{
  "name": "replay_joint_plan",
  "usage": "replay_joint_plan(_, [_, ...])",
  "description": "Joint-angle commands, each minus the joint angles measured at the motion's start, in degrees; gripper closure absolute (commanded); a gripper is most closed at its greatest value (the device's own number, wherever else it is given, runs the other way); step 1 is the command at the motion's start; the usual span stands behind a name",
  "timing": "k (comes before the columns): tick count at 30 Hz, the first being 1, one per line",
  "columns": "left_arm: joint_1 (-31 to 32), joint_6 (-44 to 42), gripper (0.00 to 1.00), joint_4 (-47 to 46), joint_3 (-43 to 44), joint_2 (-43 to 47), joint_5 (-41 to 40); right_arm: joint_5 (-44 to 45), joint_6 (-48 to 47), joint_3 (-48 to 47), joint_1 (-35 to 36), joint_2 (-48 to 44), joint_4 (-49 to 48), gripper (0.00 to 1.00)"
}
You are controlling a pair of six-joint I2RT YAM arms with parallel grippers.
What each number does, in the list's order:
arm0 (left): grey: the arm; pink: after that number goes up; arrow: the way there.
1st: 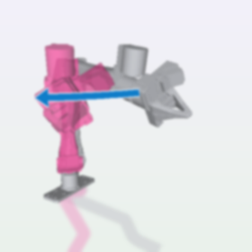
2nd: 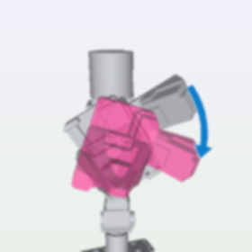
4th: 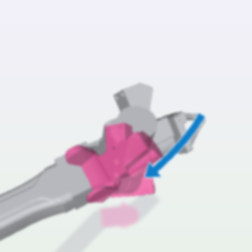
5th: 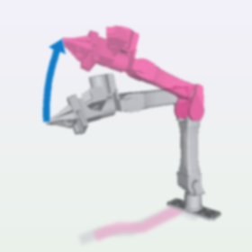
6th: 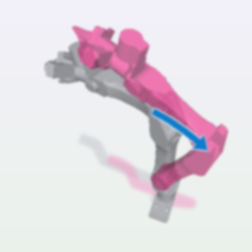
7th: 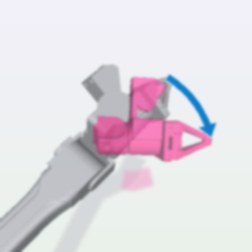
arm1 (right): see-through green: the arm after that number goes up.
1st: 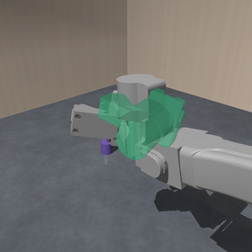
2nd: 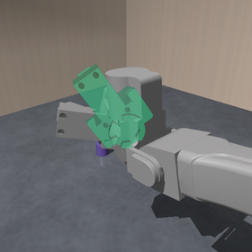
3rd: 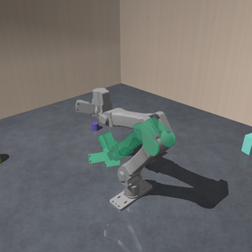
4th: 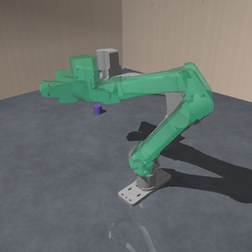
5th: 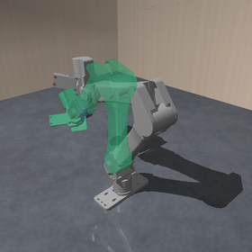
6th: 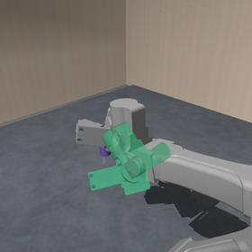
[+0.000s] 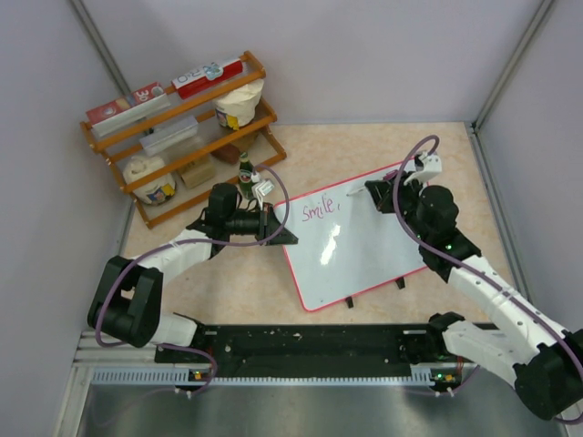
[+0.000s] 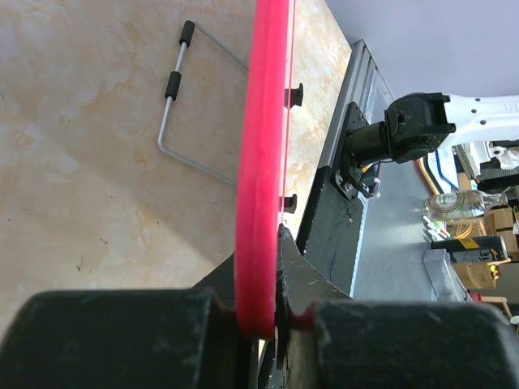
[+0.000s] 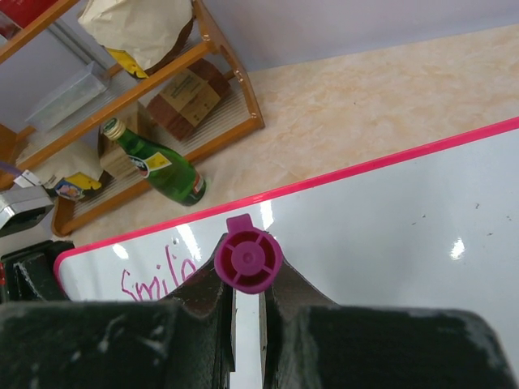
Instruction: Write a sentence on the whiteboard
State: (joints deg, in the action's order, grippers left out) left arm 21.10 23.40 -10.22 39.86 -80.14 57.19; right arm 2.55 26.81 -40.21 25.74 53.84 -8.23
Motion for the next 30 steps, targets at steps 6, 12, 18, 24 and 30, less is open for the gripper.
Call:
replay_joint_plan(6, [2.4,-13.8,1.00,7.4,-2.9,-2.4,-8.1,-1.9,-0.1,-1.5,-0.3,1.7,-2.7,1.00])
replay_joint_plan(12, [2.4,-13.9,1.00,7.5,-2.9,-2.6,-8.1,-3.9,-0.9,-1.2,-0.4,1.4,-1.2,1.00])
replay_joint_plan(18, [2.4,-13.7,1.00,7.4,-2.8,-2.7,-8.1,-3.3,-1.1,0.4,-0.3,0.3,0.1,1.00])
replay_joint_plan(24, [2.4,-13.8,1.00,7.6,-2.9,-2.7,-8.1,-1.1,-1.1,2.0,-0.3,-1.0,1.1,1.00])
replay_joint_plan(30, [2.4,-13.7,1.00,7.4,-2.9,-2.7,-8.1,1.0,-1.6,2.5,-0.3,-2.3,2.3,1.00])
